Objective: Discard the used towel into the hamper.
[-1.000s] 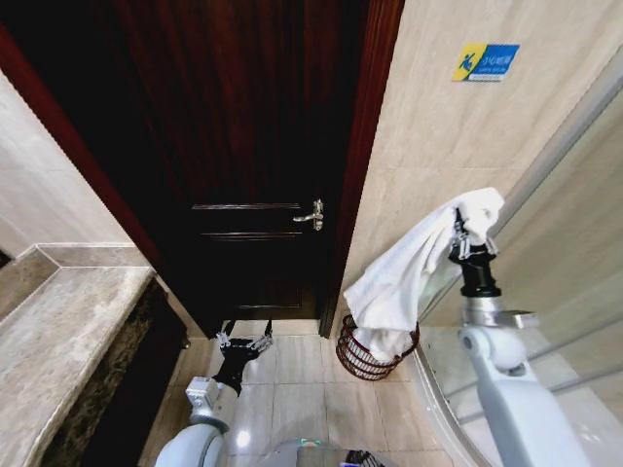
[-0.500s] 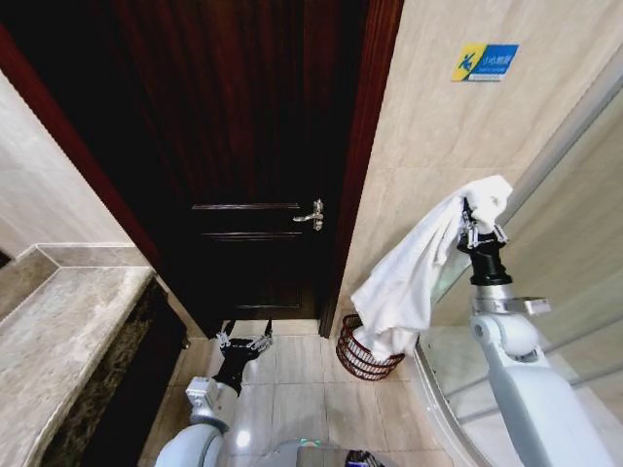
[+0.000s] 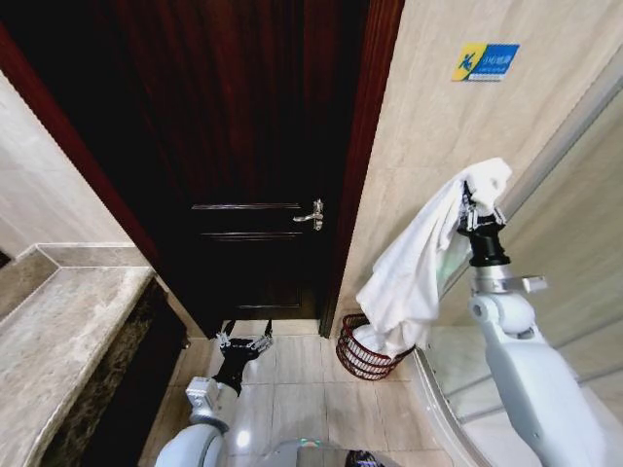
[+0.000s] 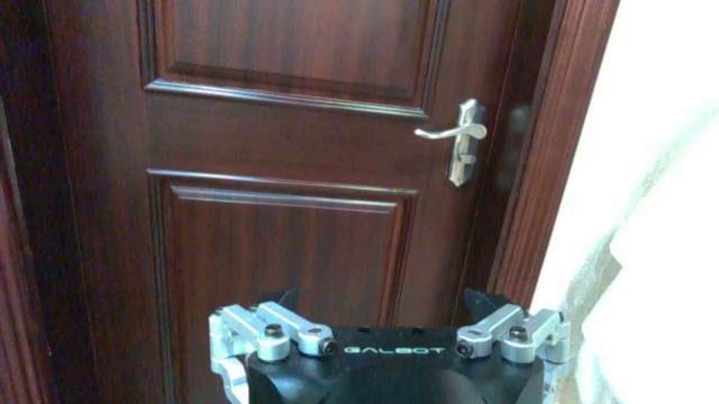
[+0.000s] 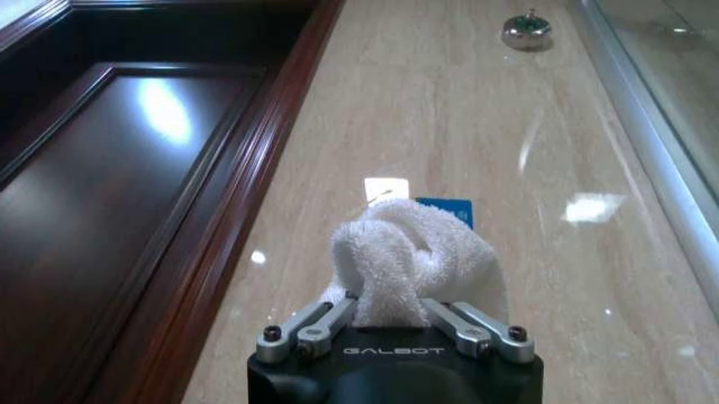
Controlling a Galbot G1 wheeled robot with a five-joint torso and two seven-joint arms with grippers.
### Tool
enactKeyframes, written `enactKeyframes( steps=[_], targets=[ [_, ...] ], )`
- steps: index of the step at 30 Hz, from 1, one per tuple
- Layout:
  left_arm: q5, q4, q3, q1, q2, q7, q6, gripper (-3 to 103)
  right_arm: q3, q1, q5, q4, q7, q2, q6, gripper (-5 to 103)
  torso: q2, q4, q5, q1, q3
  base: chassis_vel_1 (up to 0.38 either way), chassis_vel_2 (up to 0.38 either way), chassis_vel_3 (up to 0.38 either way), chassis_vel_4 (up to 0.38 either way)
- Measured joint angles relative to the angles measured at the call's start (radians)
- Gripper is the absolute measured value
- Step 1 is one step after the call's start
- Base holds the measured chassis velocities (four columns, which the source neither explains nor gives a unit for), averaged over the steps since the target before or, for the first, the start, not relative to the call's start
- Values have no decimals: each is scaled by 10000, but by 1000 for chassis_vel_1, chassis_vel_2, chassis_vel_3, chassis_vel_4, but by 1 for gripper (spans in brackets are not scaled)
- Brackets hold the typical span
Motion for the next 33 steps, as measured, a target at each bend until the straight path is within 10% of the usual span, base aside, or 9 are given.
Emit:
enactKeyframes(
  steps=[33],
  targets=[
    [0,0,0,0,0,0,0,99,340,-1598,-559,-1008,-563,1477,1098,12,1,-2,0,-2,-1,0,0,0,0]
  ],
)
